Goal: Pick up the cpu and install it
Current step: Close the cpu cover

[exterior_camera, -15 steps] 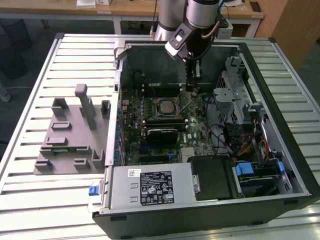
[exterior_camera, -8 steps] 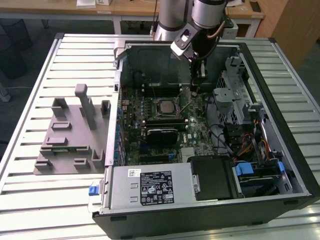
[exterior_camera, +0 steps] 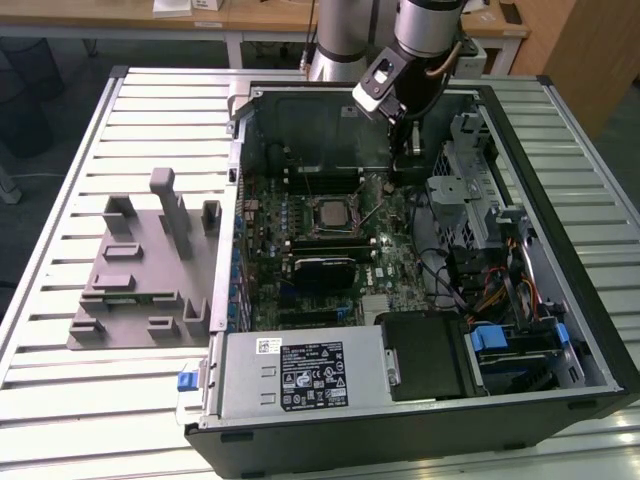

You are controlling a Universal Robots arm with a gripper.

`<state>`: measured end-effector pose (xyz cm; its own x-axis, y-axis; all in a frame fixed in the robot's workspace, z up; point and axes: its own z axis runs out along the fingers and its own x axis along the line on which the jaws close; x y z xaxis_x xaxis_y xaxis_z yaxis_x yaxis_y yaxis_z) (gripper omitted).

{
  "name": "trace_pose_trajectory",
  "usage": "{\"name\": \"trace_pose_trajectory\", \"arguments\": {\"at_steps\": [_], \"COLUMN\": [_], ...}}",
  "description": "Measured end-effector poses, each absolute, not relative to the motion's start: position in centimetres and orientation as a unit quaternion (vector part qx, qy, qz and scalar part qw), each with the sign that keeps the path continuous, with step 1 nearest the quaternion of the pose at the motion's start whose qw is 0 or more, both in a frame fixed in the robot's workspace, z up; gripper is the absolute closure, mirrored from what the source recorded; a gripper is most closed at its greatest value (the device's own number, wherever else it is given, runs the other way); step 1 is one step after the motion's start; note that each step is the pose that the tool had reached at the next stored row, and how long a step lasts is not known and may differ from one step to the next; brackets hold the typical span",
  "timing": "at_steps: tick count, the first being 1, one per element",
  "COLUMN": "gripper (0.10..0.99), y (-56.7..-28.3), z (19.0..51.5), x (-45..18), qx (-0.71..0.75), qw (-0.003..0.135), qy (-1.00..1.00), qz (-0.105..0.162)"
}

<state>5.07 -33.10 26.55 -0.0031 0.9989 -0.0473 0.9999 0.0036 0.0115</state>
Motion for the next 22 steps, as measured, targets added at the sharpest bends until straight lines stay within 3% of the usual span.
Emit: {"name": "trace_pose_trajectory", "arguments": {"at_steps": [22], "gripper": [0.98], "y": [-33.1], "z": [24.0], "x": [4.4], "qx": [0.706], "qw": [0.027], "qy": [0.708], "qz": [-0.007]}}
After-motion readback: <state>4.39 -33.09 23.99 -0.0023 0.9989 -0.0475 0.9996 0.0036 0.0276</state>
